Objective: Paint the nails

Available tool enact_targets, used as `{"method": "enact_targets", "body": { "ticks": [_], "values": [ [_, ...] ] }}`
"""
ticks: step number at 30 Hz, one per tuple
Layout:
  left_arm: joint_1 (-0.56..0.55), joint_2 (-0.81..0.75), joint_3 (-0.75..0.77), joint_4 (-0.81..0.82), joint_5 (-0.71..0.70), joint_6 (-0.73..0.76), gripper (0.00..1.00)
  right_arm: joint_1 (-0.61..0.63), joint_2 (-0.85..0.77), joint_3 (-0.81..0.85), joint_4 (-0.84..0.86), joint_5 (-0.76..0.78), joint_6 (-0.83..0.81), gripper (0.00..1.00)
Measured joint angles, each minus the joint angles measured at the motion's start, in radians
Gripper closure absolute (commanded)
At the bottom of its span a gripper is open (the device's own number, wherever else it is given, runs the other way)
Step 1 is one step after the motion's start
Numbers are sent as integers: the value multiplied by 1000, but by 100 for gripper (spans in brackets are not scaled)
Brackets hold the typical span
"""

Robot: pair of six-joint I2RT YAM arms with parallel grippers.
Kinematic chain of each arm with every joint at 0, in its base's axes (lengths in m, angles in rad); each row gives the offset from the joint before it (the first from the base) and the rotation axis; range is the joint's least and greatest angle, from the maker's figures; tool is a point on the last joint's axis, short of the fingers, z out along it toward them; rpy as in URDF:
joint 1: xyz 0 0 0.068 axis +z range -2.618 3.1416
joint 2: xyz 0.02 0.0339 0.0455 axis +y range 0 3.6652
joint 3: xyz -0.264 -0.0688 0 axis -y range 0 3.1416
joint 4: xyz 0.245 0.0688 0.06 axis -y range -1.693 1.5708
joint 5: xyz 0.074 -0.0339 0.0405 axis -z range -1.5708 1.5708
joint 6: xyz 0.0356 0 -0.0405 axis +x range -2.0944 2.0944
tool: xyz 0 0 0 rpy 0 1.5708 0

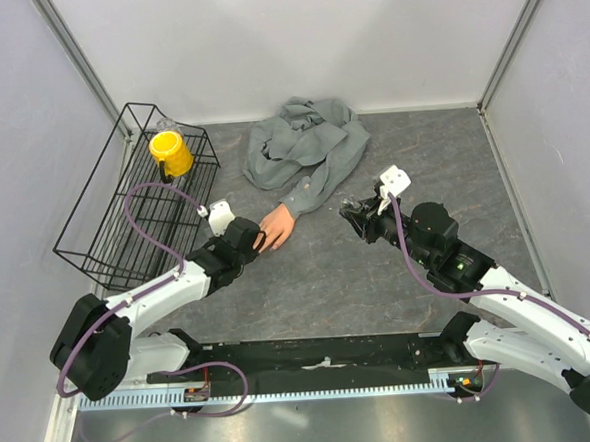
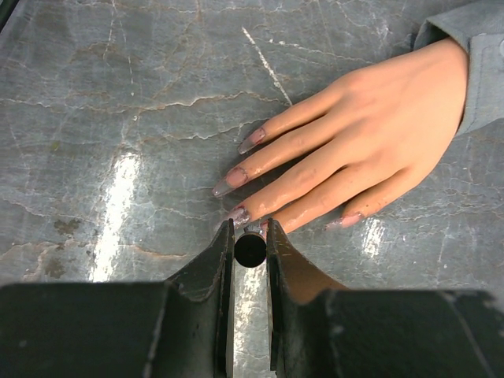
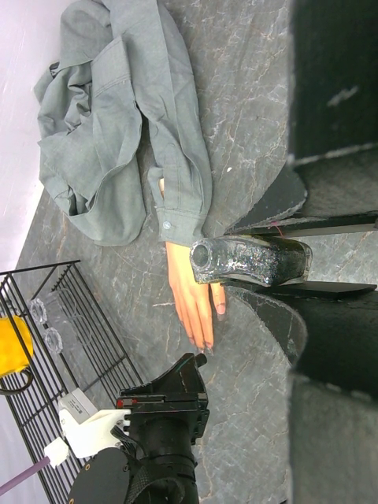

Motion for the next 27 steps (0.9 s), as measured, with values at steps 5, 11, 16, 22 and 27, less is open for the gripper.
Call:
{"method": "enact_targets", "body": {
  "ticks": [5,11,16,22,27],
  "values": [
    [0,-8,0,-10,0,0,98,0,0,0,0,-5,0,100],
    [0,-11,0,-20,0,0,98,-3,0,0,0,-8,0,100],
    [0,-15,0,-22,1,0,98,-6,0,0,1,-12,1,100],
    [0,-23,0,-30,5,0,98,-7,0,0,5,-13,1,100],
    [0,-39,0,-35,7,1,98,-7,0,0,6,-14,1,100]
  ]
}}
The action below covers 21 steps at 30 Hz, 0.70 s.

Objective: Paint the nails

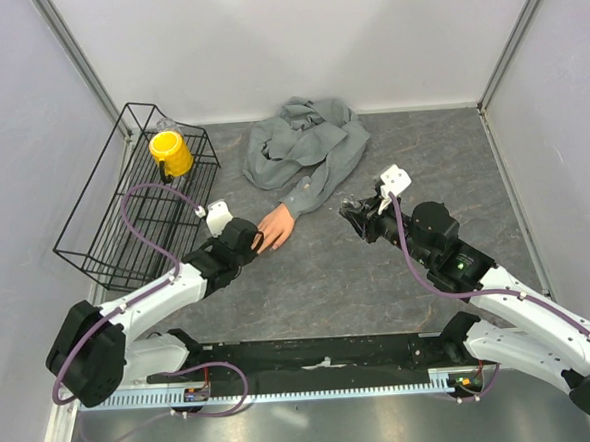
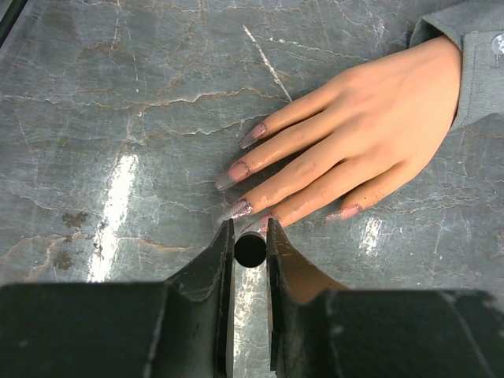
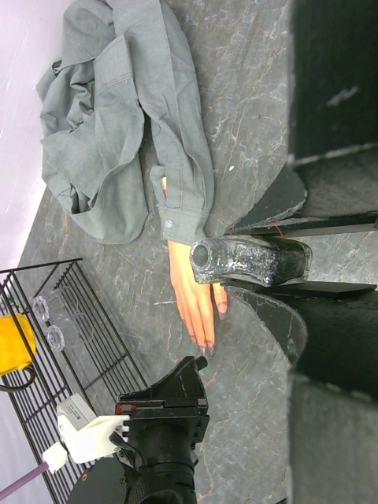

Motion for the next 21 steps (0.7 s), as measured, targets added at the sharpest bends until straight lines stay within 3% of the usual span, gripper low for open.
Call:
{"method": "enact_targets", "body": {
  "ticks": [21],
  "values": [
    [16,16,13,63,43,80,98,-5,0,-1,1,-3,2,100]
  ]
}}
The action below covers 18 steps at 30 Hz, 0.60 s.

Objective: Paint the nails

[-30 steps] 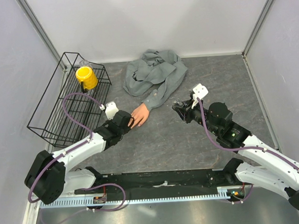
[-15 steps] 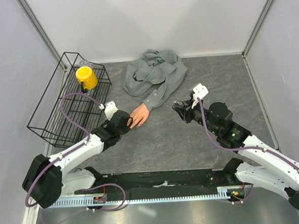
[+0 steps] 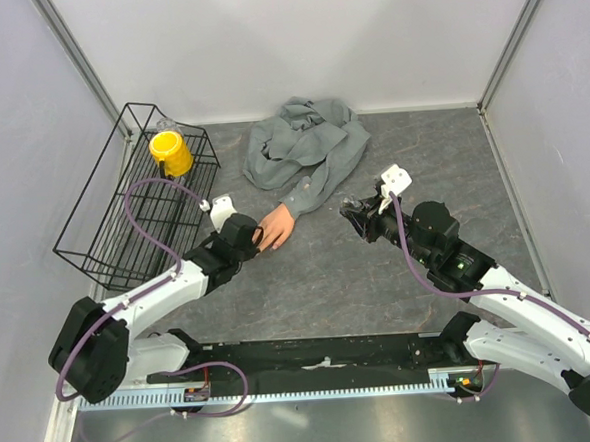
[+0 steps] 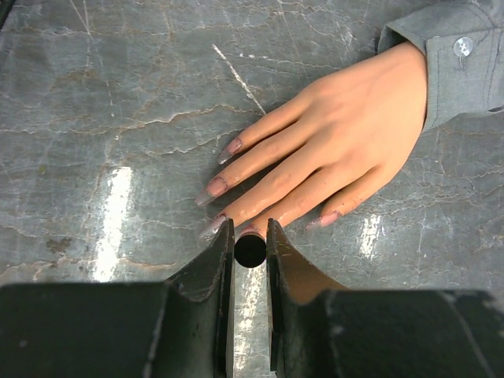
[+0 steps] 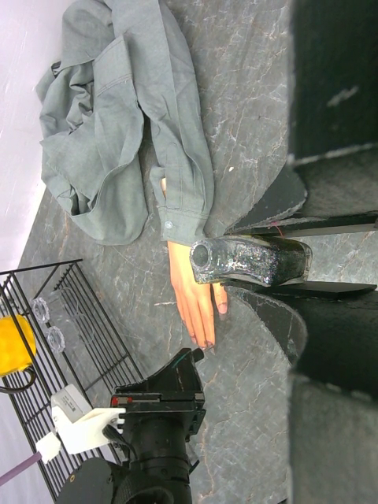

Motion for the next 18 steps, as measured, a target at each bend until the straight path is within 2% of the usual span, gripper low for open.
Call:
{"method": "enact_targets", "body": {
  "ticks": [18],
  "values": [
    [5,5,2,18,5,8,98,-1,1,-2,0,-2,0,100]
  ]
}}
